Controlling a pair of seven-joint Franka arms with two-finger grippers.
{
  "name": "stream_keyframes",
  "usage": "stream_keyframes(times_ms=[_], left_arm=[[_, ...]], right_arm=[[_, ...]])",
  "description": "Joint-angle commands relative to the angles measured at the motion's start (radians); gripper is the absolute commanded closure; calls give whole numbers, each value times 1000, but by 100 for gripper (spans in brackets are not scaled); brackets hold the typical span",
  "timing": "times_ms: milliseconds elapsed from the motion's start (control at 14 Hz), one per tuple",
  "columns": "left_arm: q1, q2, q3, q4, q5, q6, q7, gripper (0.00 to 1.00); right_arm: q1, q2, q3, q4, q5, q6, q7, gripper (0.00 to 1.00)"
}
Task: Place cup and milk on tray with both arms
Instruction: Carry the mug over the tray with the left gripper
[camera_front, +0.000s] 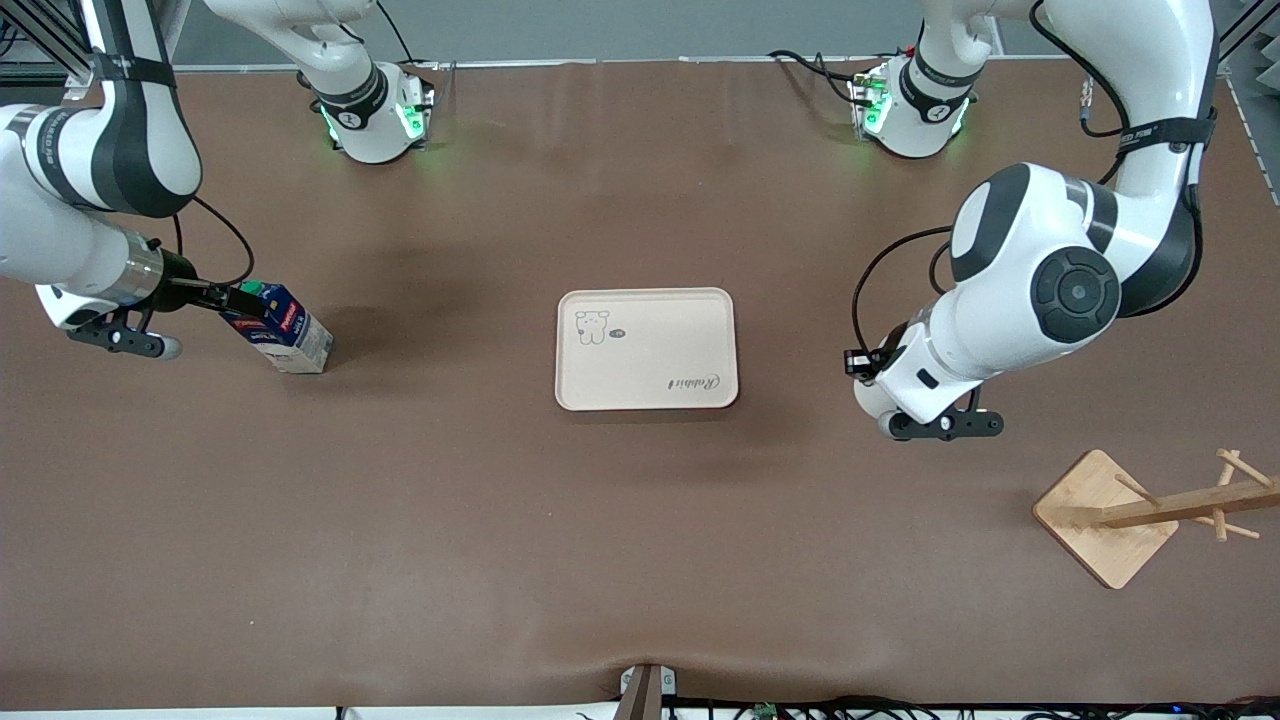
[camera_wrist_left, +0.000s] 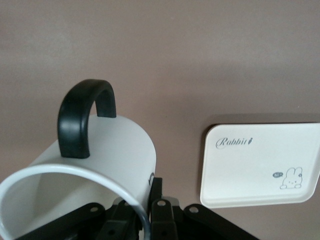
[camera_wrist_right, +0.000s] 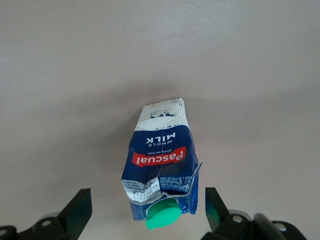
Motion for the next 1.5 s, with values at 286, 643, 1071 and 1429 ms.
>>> stream_keyframes(times_ms=[286,643,1071,1429], left_arm=[[-54,43,8,80,31,-71,-39,100],[-115,97,14,163,37,-133,-111,100],[-201,138,14,165,65,-137,-216,100],[-291,216,12,166,63,-120,-384,100]], right_arm=[[-14,-61,9,-95,-5,50,-38,0],[-28,-59,7,-124,-7,68,-81,0],[-37,-59,7,-158,-7,100,-81,5],[-43,-61,7,-178,-7,122,-81,34]])
